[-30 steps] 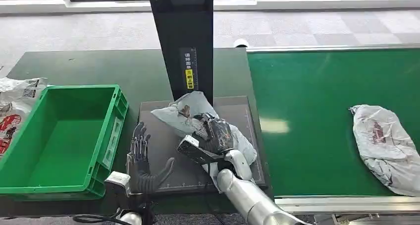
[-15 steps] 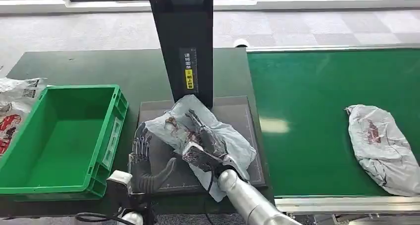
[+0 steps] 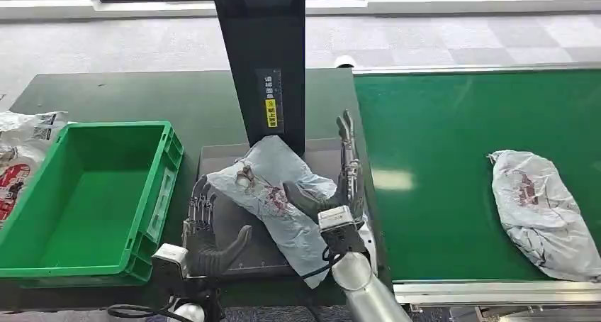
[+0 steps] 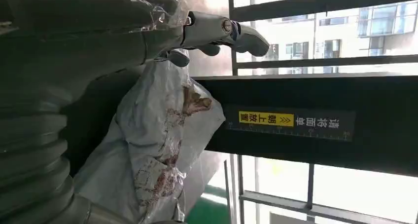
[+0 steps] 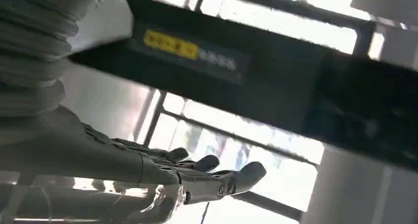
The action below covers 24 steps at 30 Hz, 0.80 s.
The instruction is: Moved the parcel from conveyor to table for the left to box.
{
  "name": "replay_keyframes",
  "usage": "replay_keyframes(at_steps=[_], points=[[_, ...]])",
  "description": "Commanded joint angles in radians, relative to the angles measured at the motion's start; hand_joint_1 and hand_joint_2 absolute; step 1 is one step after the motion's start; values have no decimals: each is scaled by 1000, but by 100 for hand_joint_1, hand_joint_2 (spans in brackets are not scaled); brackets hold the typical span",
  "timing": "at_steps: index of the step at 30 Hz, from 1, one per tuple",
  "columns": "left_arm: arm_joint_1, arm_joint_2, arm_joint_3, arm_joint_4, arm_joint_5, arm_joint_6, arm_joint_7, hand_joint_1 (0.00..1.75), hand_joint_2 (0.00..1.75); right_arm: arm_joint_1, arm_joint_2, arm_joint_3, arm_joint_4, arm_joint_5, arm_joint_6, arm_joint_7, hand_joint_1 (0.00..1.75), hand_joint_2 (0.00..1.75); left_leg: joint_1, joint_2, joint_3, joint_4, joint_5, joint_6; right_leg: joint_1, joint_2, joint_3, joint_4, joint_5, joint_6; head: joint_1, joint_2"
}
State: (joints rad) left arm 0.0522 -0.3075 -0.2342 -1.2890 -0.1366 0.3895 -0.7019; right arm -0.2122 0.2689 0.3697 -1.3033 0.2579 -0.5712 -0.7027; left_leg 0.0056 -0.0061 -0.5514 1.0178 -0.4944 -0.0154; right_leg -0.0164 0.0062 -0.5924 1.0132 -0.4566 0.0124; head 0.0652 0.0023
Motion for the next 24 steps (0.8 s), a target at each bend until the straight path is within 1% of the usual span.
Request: replay_keyframes(at_steps=[1, 2, 5, 6, 7, 8, 9, 10, 11, 12, 13, 15, 17, 18, 20, 21, 23, 24], points=[[-67, 19, 17, 144, -70, 42, 4, 0, 175, 121, -56, 73, -320, 154, -127, 5, 0, 175, 0, -2, 1, -1, 1, 0, 0, -3, 1, -1, 0, -1, 0, 0], [-67, 19, 17, 144, -70, 42, 4, 0, 175, 121, -56, 73, -320, 154, -127, 5, 0, 175, 0, -4, 2, -3, 1, 0, 0, -5, 3, -3, 0, -1, 0, 0], [-67, 19, 17, 144, -70, 42, 4, 0, 175, 121, -56, 73, -320, 154, -127, 5, 0, 175, 0, -1, 1, -2, 1, 0, 1, -2, 2, -2, 0, -1, 0, 0], [-86, 16, 21, 169, -82, 48, 4, 0, 175, 128, -49, 72, -322, 171, -127, 5, 0, 175, 0, 0, 1, -1, 0, 0, 1, 0, 1, -2, 1, -1, 0, 0], [-120, 7, 28, 221, -118, 51, 4, 0, 175, 139, -27, 58, -307, 236, -127, 5, 0, 175, 0, 0, 2, -2, 1, 0, 0, -1, 2, -2, 1, -1, 0, 0], [-120, 7, 28, 221, -118, 51, 4, 0, 175, 139, -27, 58, -307, 236, -127, 5, 0, 175, 0, -1, 2, -3, 2, 0, 1, -3, 2, -4, 1, -1, 0, 0], [-171, -4, 28, 296, -178, 87, 4, 0, 175, 136, -21, 71, -283, 222, -127, 5, 0, 175, 0, -2, 1, -3, 2, 0, 1, -3, 2, -3, 1, -1, 0, 0], [-205, -15, 21, 325, -177, 69, 4, 0, 175, 130, -22, 85, -264, 212, -127, 5, 0, 175, 0, -2, 1, -2, 2, 0, 0, -3, 2, -2, 0, -1, 0, 0], [-259, -25, 0, 400, -232, 121, 4, 0, 175, 114, -21, 103, -238, 201, -127, 5, 0, 175, 0, -3, 1, -3, 2, 0, 0, -4, 3, -3, 1, -1, 0, 0], [-290, -33, -10, 449, -259, 143, 4, 0, 175, 108, -19, 107, -226, 200, -127, 5, 0, 175, 0, -3, 0, -1, 2, 0, 0, -4, 2, -1, 1, -1, 0, 0], [-349, -42, -46, 539, -274, 172, 4, 0, 175, 94, -22, 125, -207, 171, -127, 5, 0, 175, 0, -3, 1, -2, 3, 0, 0, -4, 3, -3, 2, -1, 0, 0], [-409, -42, -132, 655, -269, 234, 20, 0, 175, 89, -26, 137, -194, 158, -127, 5, 0, 175, 0, -5, 0, -2, 4, 0, 0, -6, 3, -3, 2, -1, 0, 0], [-409, -42, -132, 655, -269, 234, 20, 0, 175, 89, -26, 137, -194, 158, -127, 5, 0, 175, 0, -6, 1, -2, 4, 0, 0, -7, 3, -3, 3, -1, 0, 0], [-445, -42, -195, 741, -327, 278, 94, 0, 175, 89, -30, 140, -193, 158, -127, 5, 0, 175, 0, -4, 2, -2, 4, 1, 0, -5, 3, -2, 3, -1, 0, 0], [-503, -42, -294, 844, -406, 258, 264, 0, 175, 88, -37, 143, -186, 147, -127, 5, 0, 175, 0, -3, 2, -2, 3, 1, 0, -4, 4, -3, 3, -1, 0, 0], [-536, -42, -374, 905, -497, 264, 396, 0, 175, 87, -42, 144, -181, 139, -127, 5, 0, 175, 0, -3, 2, -3, 4, 1, 0, -5, 4, -4, 3, -1, 0, 0], [-540, -42, -388, 915, -513, 261, 412, 0, 175, 87, -42, 144, -180, 138, -127, 5, 0, 175, 0, -5, 2, -3, 4, 1, 0, -6, 5, -4, 3, -1, 0, 0], [-540, -42, -388, 915, -513, 261, 412, 0, 175, 87, -42, 144, -180, 138, -127, 5, 0, 175, 0, -4, 3, -3, 3, 1, 0, -4, 5, -3, 2, -1, 0, 0]])
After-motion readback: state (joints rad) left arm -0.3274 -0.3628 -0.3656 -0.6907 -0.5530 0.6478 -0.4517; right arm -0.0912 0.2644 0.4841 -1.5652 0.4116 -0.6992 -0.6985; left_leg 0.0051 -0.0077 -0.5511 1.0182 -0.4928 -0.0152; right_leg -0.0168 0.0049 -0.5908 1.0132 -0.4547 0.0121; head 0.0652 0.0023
